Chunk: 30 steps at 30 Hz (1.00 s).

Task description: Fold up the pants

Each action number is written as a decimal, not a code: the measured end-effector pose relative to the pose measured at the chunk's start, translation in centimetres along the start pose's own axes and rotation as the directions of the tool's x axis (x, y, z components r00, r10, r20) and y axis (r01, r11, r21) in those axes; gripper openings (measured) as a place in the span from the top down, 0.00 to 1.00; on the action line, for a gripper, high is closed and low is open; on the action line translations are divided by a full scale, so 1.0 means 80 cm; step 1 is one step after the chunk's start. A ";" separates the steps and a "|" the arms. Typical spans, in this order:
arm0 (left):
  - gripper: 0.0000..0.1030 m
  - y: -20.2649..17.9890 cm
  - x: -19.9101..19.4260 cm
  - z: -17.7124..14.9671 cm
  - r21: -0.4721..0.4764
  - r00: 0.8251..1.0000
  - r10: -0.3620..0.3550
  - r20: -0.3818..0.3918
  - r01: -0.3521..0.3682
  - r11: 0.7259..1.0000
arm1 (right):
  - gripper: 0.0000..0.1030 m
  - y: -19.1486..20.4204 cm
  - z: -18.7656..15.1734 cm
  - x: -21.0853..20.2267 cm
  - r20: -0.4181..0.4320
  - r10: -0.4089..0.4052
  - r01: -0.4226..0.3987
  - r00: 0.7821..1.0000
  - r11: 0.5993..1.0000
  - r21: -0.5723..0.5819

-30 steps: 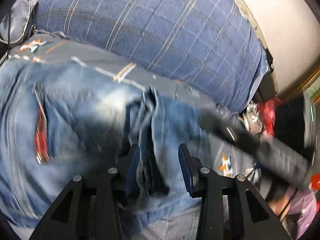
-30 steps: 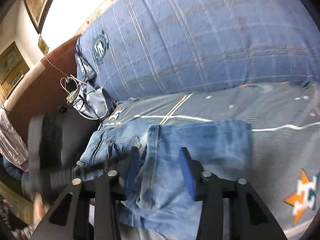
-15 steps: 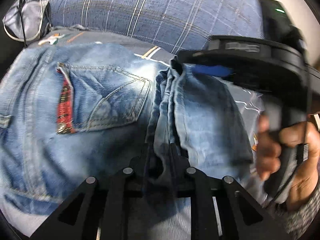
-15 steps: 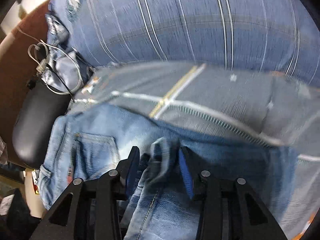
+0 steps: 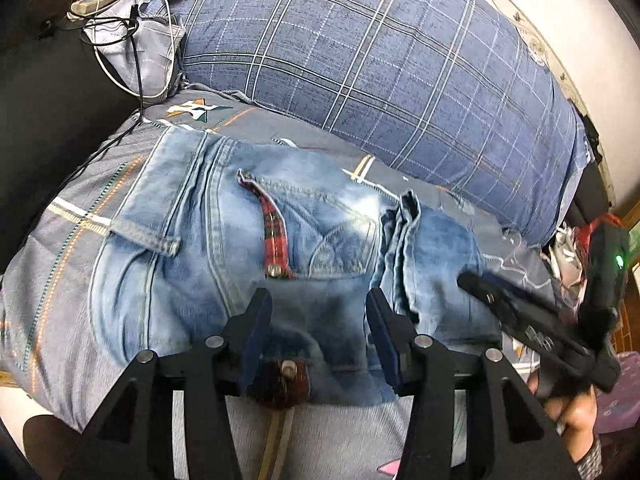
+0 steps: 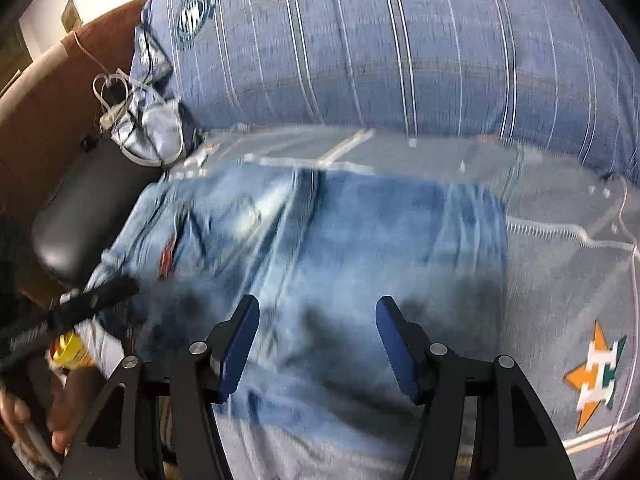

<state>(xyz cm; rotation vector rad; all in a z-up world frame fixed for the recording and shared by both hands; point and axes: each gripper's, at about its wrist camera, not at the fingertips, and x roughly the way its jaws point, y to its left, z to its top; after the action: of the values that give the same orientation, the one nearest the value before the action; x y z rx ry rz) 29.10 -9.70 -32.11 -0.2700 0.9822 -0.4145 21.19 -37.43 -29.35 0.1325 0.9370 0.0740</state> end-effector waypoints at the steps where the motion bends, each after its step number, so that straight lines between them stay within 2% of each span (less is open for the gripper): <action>1: 0.53 0.002 -0.001 -0.004 0.007 1.000 -0.004 -0.008 0.004 1.000 | 0.36 0.000 0.000 0.003 0.004 -0.048 0.048 0.999 0.999 -0.012; 3: 0.53 -0.001 -0.001 -0.009 0.014 1.000 -0.004 -0.020 0.004 1.000 | 0.36 -0.003 -0.014 0.011 -0.021 -0.105 0.105 0.994 0.994 -0.006; 6: 0.53 -0.004 0.002 -0.013 0.017 1.000 0.009 -0.018 -0.009 1.000 | 0.36 -0.002 -0.059 0.028 -0.102 -0.137 0.137 0.985 0.991 -0.006; 7: 0.53 -0.004 0.003 -0.014 0.015 1.000 0.012 -0.020 -0.012 1.000 | 0.36 0.003 -0.071 0.031 -0.107 -0.150 0.148 0.983 0.989 -0.028; 9: 0.53 -0.005 0.005 -0.018 0.014 1.000 0.002 -0.023 -0.001 1.000 | 0.36 0.025 -0.090 0.023 -0.057 -0.203 0.194 0.977 0.972 -0.133; 11: 0.53 -0.009 0.002 -0.023 0.026 1.000 -0.001 -0.015 0.001 1.000 | 0.36 0.040 -0.086 0.017 -0.069 -0.192 0.175 0.979 0.964 -0.200; 13: 0.53 -0.014 -0.001 -0.028 0.044 1.000 0.009 0.001 -0.009 0.999 | 0.37 0.051 -0.062 0.009 -0.078 -0.118 0.098 0.990 0.970 -0.221; 17: 0.53 -0.016 -0.009 -0.033 0.052 1.000 0.018 0.014 -0.019 0.998 | 0.37 0.083 0.054 -0.013 0.010 -0.096 0.095 0.995 0.956 -0.279; 19: 0.53 -0.014 -0.012 -0.030 0.049 1.000 0.000 0.002 0.000 0.999 | 0.36 0.078 0.100 -0.033 0.055 -0.076 0.086 0.996 0.972 -0.220; 21: 0.53 -0.018 -0.011 -0.024 0.063 1.000 -0.014 -0.014 0.014 0.998 | 0.36 0.062 0.113 -0.055 0.082 -0.028 0.039 0.996 0.989 -0.143; 23: 0.53 -0.030 -0.004 -0.017 0.097 1.000 -0.017 -0.025 0.020 0.995 | 0.36 0.041 0.098 -0.071 0.092 -0.020 0.027 0.996 0.997 -0.074; 27: 0.53 -0.081 0.032 0.005 0.184 0.997 -0.059 -0.056 0.068 0.981 | 0.38 -0.018 0.013 -0.062 0.055 -0.091 0.087 0.994 0.994 0.066; 30: 0.53 -0.125 0.082 0.025 0.228 0.984 -0.124 -0.126 0.150 0.962 | 0.60 -0.048 -0.039 -0.037 0.009 -0.078 0.076 0.997 0.988 0.136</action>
<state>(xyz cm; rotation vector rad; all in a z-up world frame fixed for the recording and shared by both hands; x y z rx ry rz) 31.81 -21.52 -31.96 -0.0995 1.0146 -0.6744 16.94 -41.35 -29.38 0.2219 0.9318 -0.0617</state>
